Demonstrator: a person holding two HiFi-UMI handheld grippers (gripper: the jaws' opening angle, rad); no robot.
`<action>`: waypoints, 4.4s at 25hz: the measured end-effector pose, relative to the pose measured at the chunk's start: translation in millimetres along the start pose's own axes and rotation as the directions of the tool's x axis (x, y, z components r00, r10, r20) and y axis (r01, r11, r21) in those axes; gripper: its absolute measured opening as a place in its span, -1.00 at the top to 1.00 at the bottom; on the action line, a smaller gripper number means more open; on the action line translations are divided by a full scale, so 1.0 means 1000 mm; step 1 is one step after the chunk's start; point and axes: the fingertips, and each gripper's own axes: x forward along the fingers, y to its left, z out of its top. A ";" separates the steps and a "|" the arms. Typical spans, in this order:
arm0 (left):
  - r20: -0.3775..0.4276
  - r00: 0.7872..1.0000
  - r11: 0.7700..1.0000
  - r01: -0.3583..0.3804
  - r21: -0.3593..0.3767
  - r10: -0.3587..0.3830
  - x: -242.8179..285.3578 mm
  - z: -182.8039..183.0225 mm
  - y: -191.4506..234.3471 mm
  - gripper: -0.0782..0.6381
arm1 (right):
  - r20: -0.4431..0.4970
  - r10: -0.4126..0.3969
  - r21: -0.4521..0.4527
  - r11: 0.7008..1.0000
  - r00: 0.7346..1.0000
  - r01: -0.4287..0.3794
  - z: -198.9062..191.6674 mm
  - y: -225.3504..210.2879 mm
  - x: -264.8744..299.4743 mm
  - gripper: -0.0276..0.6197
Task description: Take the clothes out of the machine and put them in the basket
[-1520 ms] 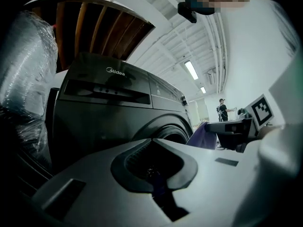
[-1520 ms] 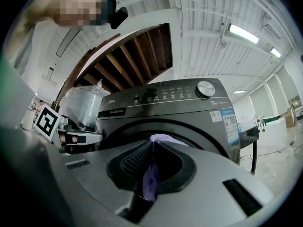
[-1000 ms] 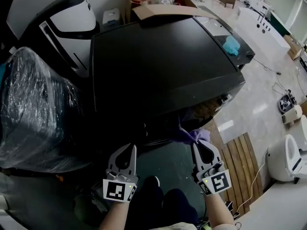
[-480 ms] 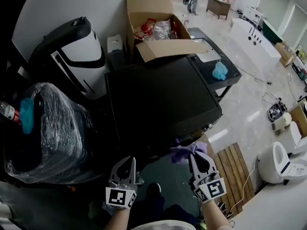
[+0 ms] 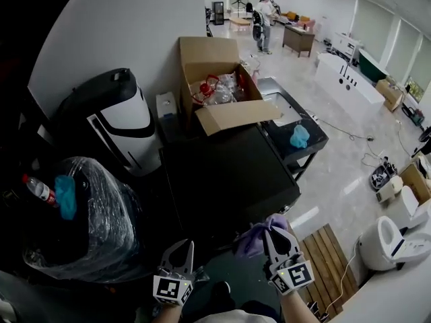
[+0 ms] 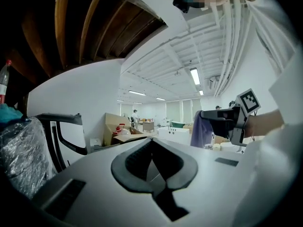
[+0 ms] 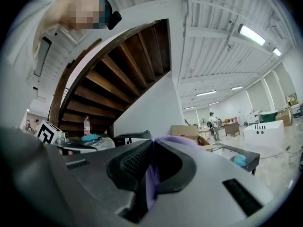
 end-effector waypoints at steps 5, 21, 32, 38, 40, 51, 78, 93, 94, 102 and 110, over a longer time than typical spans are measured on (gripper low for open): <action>0.001 1.000 1.000 0.007 -0.018 -0.007 -0.005 0.018 0.004 0.72 | 0.020 -0.002 0.001 1.000 1.000 0.002 0.024 0.009 -0.008 0.83; 0.039 0.983 0.984 -0.179 -0.009 0.179 -0.036 0.052 -0.035 0.72 | -0.027 0.208 0.045 0.977 0.978 -0.207 0.040 0.013 -0.038 0.83; 0.047 0.870 0.871 -0.490 -0.037 0.491 -0.126 0.052 -0.055 0.72 | -0.023 0.510 0.050 0.860 0.860 -0.508 0.054 0.052 -0.050 0.83; 0.031 0.749 0.749 -0.660 -0.058 0.662 -0.197 0.041 -0.056 0.72 | -0.035 0.651 0.079 0.759 0.759 -0.647 0.046 0.097 -0.048 0.83; 0.021 0.708 0.708 -0.704 -0.063 0.706 -0.223 0.035 -0.055 0.72 | -0.036 0.691 0.094 0.721 0.722 -0.686 0.042 0.119 -0.050 0.83; -0.017 0.491 0.487 -0.867 -0.101 0.871 -0.372 0.005 -0.037 0.72 | -0.055 0.881 0.130 0.473 0.469 -0.872 0.018 0.275 -0.060 0.83; -0.054 0.130 0.119 -0.978 -0.173 0.990 -0.769 -0.077 -0.006 0.72 | -0.052 0.993 0.171 0.115 0.108 -0.979 -0.029 0.687 -0.155 0.83; -0.134 -0.246 -0.266 -0.949 -0.166 0.960 -0.799 -0.083 -0.037 0.72 | -0.013 0.939 0.240 -0.331 -0.344 -0.913 -0.038 0.794 -0.176 0.83; -0.142 -0.267 -0.289 -0.942 -0.168 0.953 -0.798 -0.084 -0.036 0.72 | -0.013 0.930 0.246 -0.353 -0.367 -0.903 -0.040 0.798 -0.175 0.83; -0.185 -0.387 -0.416 -0.896 -0.156 0.903 -0.780 -0.087 -0.033 0.72 | -0.025 0.859 0.301 -0.482 -0.512 -0.823 -0.058 0.809 -0.170 0.83; -0.216 -0.452 -0.486 -0.862 -0.143 0.865 -0.766 -0.086 -0.035 0.72 | -0.031 0.815 0.331 -0.537 -0.578 -0.776 -0.066 0.812 -0.162 0.82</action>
